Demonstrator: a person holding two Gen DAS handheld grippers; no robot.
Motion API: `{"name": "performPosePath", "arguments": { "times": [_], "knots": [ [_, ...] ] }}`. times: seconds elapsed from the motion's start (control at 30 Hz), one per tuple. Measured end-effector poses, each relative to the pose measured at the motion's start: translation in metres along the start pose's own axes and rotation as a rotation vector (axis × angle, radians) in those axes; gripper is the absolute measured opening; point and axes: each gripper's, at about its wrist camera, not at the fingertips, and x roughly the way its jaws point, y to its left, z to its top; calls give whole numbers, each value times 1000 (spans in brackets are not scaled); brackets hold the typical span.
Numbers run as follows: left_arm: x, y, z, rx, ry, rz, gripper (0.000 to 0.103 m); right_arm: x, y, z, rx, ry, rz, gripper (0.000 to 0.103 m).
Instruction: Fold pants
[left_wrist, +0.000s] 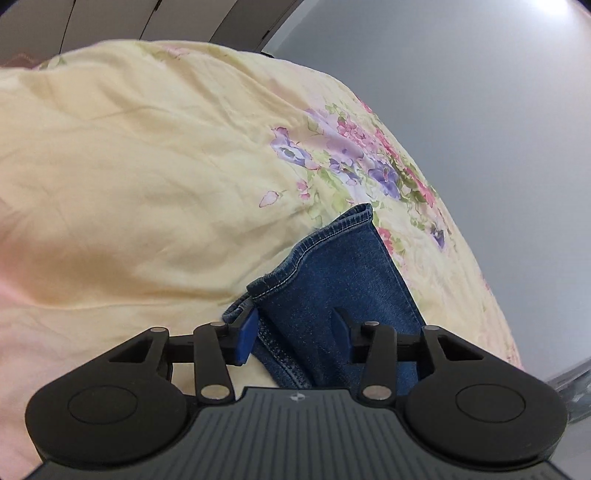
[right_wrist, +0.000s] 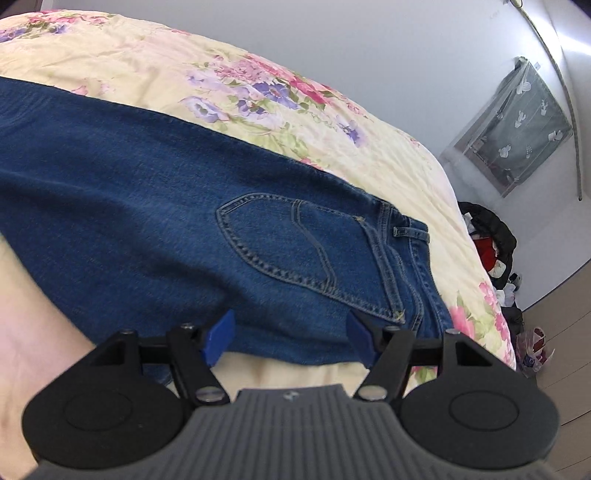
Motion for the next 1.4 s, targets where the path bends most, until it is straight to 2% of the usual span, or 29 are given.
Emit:
{"name": "performPosePath", "arguments": {
  "times": [0.07, 0.17, 0.2, 0.43, 0.6, 0.63, 0.7, 0.73, 0.77, 0.8, 0.83, 0.93, 1.0, 1.07, 1.17, 1.27, 1.33, 1.4],
  "knots": [
    [5, 0, -1, -4, -7, 6, 40, -5, 5, -2, 10, 7, 12, 57],
    [9, -8, -4, 61, -23, 90, 17, -16, 9, -7, 61, 2, 38, 54],
    [9, -10, -5, 87, -24, 108, 13, -22, 11, -10, 76, -3, 50, 54],
    [11, -12, -8, 112, -33, 133, 8, -44, 58, -28, 26, -17, 131, 52],
    [14, -20, -8, 147, -28, 172, 5, -23, 80, -23, -11, -3, 85, 41],
    [14, -21, -8, 150, -26, 181, 5, -17, 80, -22, -8, 10, 77, 38],
    [15, -24, -7, 153, -24, 195, 2, -10, 77, -21, 14, 24, 75, 17],
    [14, -27, -6, 156, -27, 200, 1, -11, 74, -20, 23, 18, 77, 11],
    [11, -31, -5, 161, -40, 197, 0, -13, 69, -17, 36, 12, 74, 2],
    [4, -37, -3, 166, -68, 173, 0, -17, 61, -14, 59, 5, 68, 0],
    [-4, -42, 0, 168, -89, 139, 0, -21, 52, -10, 85, -14, 65, 0],
    [-17, -47, -1, 167, -105, 106, 0, -24, 29, -2, 117, -31, 47, 0],
    [-9, -41, -7, 199, -63, 151, 1, -16, 23, -5, 130, -19, 20, 0],
    [2, -29, -15, 202, -37, 196, 1, -5, 20, -11, 153, 16, 33, 0],
    [12, -12, -22, 160, -41, 206, 1, 2, 30, -21, 128, 40, 55, 0],
    [14, -15, -25, 172, -48, 224, 2, 2, 31, -26, 129, 52, 81, 2],
    [14, -21, -22, 239, -21, 243, 7, 1, 27, -29, 140, 79, 115, 13],
    [9, -26, -17, 303, 11, 244, 19, -4, 22, -31, 146, 86, 132, 24]
  ]
}}
